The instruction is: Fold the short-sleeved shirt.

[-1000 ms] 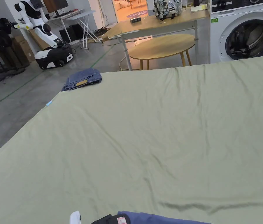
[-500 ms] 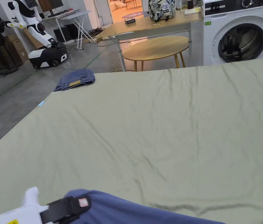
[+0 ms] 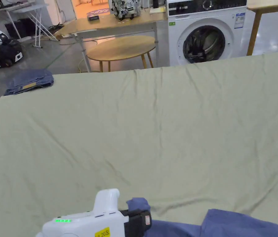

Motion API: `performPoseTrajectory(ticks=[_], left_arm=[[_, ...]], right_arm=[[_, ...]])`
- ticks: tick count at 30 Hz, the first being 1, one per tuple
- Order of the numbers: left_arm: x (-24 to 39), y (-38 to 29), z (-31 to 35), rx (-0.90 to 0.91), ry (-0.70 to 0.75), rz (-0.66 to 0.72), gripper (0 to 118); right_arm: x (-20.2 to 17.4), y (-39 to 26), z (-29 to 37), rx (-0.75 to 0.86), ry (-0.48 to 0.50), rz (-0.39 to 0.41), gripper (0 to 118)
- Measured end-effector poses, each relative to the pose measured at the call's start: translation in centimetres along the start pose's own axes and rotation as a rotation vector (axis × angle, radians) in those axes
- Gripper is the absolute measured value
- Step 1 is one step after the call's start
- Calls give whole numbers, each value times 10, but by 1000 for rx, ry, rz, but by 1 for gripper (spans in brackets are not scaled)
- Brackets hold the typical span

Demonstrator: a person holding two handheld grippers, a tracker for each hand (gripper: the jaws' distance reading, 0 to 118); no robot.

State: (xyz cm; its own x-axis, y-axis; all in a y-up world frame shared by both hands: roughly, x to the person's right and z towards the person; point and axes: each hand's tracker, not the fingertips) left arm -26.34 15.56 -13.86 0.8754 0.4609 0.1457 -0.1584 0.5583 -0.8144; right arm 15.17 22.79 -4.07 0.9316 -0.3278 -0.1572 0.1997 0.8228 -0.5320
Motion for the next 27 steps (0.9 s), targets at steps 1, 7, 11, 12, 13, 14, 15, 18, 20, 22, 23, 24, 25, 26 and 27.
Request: performPoseTrajectory(ticks=[1,7,11,12,13,14,15,18,20,22,23,24,25,26,27], left_arm=[[4,-1,-6,-5,5,-15,5],[12,6,16,96,-264,25,60],[-16,3,21,133,-167,115,5],[-20,0,12,108,-157,115,0],[-21,-8,4,106,-139,113,0],[-21,-15,-5,48,-141,77,0],[-17,-20,-18,-33,-175,46,0],[1,-45,-61,-150,-183,-43,0],[3,-48,-70,-115,-126,-37,0],[-9,-39,-58,-103,-203,54,0],[-15,-37,-50,-91,-227,61,9],[-15,-32,-34,-89,-222,50,28],[-21,-29,-19,-57,-205,42,46],[-29,-28,2,-2,-197,35,55],[-38,-27,21,51,-188,27,58]], right_arm=[[1,-1,2,3,-7,-4,0],[12,-5,9,-6,-39,-45,0],[16,-8,8,-11,-39,-75,0],[16,-8,8,-14,-40,-83,0],[16,-9,8,-17,-37,-93,0],[16,-9,7,-19,-32,-99,0],[16,-10,7,-22,-27,-104,0],[12,-10,2,-33,-22,-107,0],[8,-10,1,-40,-20,-100,0],[5,-10,1,-47,-13,-90,0],[13,-14,-2,-50,-6,-89,0],[14,-14,-5,-54,-2,-90,0],[14,-14,-8,-68,-2,-94,0],[14,-14,-10,-73,-4,-93,0],[13,-15,-11,-74,-5,-91,0]])
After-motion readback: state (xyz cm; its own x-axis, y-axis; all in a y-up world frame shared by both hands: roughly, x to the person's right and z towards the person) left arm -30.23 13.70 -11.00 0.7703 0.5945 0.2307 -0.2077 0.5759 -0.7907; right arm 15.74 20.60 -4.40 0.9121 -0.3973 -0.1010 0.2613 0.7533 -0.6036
